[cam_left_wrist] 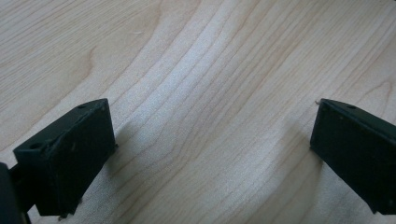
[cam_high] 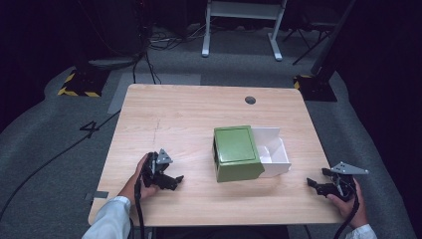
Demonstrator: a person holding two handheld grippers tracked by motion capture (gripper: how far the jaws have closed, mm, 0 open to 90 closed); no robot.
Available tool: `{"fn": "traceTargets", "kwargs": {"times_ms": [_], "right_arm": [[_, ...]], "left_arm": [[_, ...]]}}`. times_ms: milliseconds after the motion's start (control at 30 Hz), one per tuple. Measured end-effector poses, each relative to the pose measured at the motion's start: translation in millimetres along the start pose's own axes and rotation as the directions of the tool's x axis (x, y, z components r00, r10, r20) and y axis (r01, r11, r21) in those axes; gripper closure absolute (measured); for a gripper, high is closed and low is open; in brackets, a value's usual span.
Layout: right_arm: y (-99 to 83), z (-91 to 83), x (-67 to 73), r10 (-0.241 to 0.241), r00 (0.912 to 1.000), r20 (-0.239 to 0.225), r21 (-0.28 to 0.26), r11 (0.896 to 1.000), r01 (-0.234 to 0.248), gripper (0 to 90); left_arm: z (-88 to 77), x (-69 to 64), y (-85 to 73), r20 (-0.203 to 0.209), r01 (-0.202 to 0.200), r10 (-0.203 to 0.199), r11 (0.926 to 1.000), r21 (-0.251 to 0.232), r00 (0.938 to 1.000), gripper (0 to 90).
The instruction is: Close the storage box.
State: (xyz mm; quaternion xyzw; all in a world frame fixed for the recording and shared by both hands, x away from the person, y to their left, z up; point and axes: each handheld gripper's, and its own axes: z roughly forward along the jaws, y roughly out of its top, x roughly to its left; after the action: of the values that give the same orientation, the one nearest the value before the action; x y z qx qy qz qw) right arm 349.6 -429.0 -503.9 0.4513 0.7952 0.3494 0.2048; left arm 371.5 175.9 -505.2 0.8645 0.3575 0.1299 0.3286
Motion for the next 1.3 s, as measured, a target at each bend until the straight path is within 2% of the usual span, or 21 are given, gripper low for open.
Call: {"fn": "traceTargets", "kwargs": {"times_ms": [333,400,433,467,533,567,700,967,1033,1233,1267,1300], "right_arm": [[1.4,0.8,-0.8,-0.006,1.0,-0.006,0.005,1.0,0.006,16.3],[4.6,1.4,-0.2,-0.022,0.9996,0.016,0.003,1.0,0.022,19.6],[12.1,2.8,1.2,-0.024,0.9994,0.026,-0.007,1.0,0.024,21.9],[12.1,2.8,1.2,-0.024,0.9994,0.026,-0.007,1.0,0.024,21.9],[28.7,3.5,6.6,-0.057,0.9983,0.006,-0.034,0.998,0.057,22.8],[28.7,3.5,6.6,-0.057,0.9983,0.006,-0.034,0.998,0.057,22.8],[51.0,3.4,11.8,-0.096,0.9953,-0.015,-0.059,0.994,0.095,26.4],[78.4,7.0,13.3,-0.122,0.9918,-0.038,-0.083,0.989,0.118,27.5],[90.3,9.4,15.4,-0.129,0.9899,-0.059,-0.097,0.988,0.123,27.5],[105.3,18.5,23.6,-0.164,0.9832,-0.079,-0.093,0.983,0.157,29.1],[109.0,26.0,26.6,-0.175,0.981,-0.084,-0.07,0.983,0.169,29.1],[109.0,26.0,26.6,-0.175,0.981,-0.084,-0.07,0.983,0.169,29.1]], "left_arm": [[0.0,4.0,-0.2,0.037,-0.032,0.032,0.9995,-0.001,0.9988,0.0],[0.0,4.0,-0.2,0.038,-0.032,0.032,0.9995,-0.002,0.9988,0.0],[0.0,4.0,-0.3,0.037,-0.032,0.032,0.9995,-0.002,0.9988,0.0],[0.0,4.0,-0.3,0.037,-0.032,0.032,0.9995,-0.002,0.9988,0.0],[0.0,4.0,-0.3,0.038,-0.032,0.032,0.9995,-0.002,0.9988,0.0],[0.0,4.0,-0.3,0.038,-0.032,0.032,0.9995,-0.002,0.9988,0.0],[0.0,4.0,-0.3,0.038,-0.032,0.032,0.9995,-0.002,0.9988,0.0],[0.0,3.9,-0.3,0.038,-0.032,0.032,0.9995,-0.002,0.9988,0.0],[0.0,4.0,-0.3,0.038,-0.032,0.032,0.9995,-0.002,0.9988,0.0],[0.0,3.9,-0.3,0.038,-0.032,0.032,0.9995,-0.002,0.9988,0.0],[0.0,3.9,-0.3,0.038,-0.033,0.033,0.9995,-0.002,0.9988,0.1],[0.0,3.9,-0.3,0.038,-0.033,0.033,0.9995,-0.002,0.9988,0.1]]}}
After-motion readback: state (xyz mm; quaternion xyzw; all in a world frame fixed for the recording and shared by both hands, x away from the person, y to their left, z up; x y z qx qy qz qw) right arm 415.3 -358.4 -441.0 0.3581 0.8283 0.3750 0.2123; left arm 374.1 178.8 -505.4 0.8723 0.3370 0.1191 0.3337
